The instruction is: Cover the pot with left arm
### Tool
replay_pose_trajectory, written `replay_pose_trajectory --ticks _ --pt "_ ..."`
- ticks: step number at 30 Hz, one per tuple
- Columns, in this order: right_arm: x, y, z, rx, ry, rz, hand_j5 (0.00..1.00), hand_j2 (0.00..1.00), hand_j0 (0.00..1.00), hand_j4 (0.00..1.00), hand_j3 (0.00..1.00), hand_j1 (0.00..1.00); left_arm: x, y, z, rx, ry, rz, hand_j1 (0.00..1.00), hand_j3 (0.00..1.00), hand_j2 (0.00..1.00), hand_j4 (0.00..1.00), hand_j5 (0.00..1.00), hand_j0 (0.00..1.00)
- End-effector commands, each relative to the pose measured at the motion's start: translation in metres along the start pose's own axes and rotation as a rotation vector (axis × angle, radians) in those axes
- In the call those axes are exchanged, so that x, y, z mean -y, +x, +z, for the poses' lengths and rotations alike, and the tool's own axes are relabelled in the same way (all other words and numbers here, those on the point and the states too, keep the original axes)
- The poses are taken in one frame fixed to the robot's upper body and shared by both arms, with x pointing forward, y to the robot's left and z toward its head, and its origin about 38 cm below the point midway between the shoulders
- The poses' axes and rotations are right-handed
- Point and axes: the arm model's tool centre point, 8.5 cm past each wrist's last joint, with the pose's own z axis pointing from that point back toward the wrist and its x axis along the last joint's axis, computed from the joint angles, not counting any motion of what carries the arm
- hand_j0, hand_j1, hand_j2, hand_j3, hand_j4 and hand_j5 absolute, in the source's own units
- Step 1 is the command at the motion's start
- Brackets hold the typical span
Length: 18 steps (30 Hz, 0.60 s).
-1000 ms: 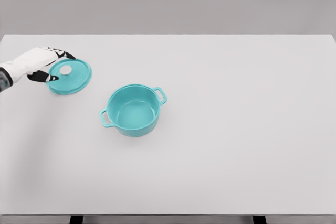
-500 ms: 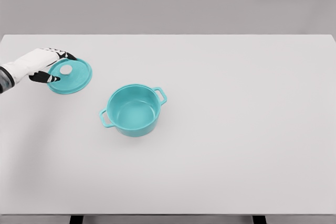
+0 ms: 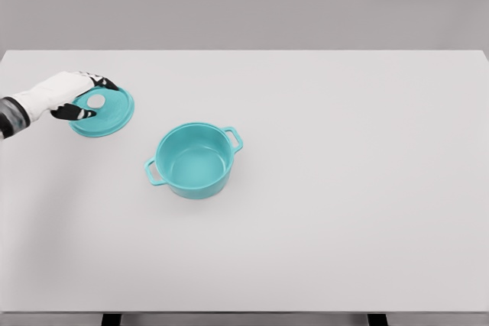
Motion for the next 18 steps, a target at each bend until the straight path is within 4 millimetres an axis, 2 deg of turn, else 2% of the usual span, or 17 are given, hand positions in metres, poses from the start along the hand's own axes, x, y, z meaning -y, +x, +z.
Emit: replay_pose_trajectory --ticks 1,13,18 --pt "-0.0001 -0.0001 0.0 0.0 0.0 0.001 1.0 1.0 1.0 1.0 1.0 1.0 0.0013 0.0 -0.0009 -0.001 0.003 0.011 0.73 0.73 0.73 0.73 0.73 0.73" --pt "-0.0001 -0.0001 0.0 0.0 0.0 0.001 1.0 1.0 1.0 1.0 1.0 1.0 0.0051 0.0007 -0.0029 -0.002 -0.002 0.02 0.67 0.67 0.67 0.67 0.67 0.67" --pt "-0.0001 -0.0001 0.0 0.0 0.0 0.001 1.0 1.0 1.0 1.0 1.0 1.0 0.0059 0.0006 -0.0028 -0.002 -0.004 0.021 0.58 0.58 0.58 0.58 0.58 0.58"
